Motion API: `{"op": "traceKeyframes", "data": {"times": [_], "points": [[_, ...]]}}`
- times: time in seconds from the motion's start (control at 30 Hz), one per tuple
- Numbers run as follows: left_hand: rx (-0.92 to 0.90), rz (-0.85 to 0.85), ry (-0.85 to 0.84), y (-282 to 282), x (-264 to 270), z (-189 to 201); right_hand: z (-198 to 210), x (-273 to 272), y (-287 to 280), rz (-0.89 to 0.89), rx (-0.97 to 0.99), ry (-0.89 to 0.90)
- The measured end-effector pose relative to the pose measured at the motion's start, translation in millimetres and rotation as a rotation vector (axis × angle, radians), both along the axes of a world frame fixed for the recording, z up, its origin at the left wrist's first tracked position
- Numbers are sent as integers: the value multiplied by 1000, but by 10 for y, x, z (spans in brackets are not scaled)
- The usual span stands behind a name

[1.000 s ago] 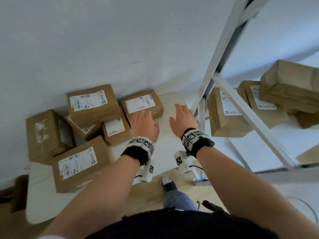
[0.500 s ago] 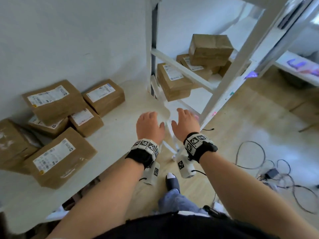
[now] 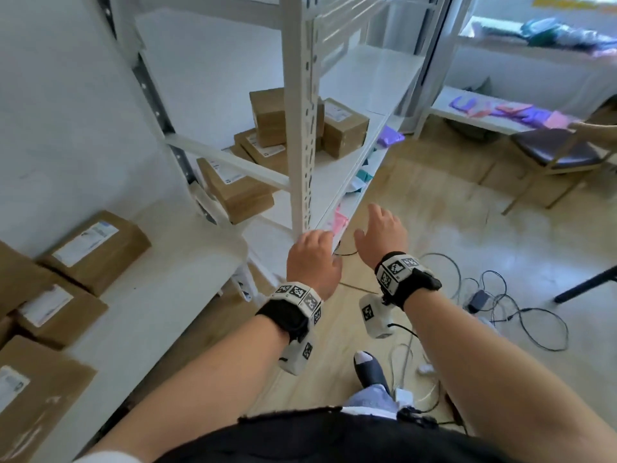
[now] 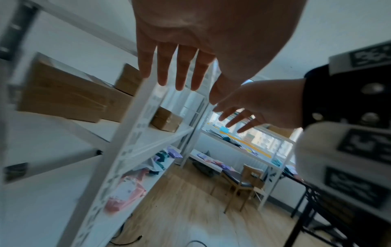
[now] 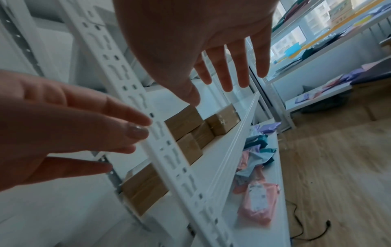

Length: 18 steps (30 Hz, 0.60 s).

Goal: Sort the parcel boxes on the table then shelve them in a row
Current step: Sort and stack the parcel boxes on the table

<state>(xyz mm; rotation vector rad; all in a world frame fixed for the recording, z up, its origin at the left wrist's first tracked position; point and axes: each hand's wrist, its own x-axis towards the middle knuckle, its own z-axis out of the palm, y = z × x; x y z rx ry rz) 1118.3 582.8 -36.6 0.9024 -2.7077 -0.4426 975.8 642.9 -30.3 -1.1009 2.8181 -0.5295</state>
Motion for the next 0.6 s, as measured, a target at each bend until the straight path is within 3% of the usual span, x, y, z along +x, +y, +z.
{"op": "traceKeyframes", "data": {"times": [0.1, 0.23, 0.6], "points": [[-42, -84, -44, 75, -565, -30, -10, -519, 32, -18, -3, 26], [-91, -69, -78, -87, -1393, 40, 21, -1240, -49, 12, 15, 73], [-73, 268, -125, -1104, -2886, 441, 170, -2744, -884, 232, 9, 99]]}}
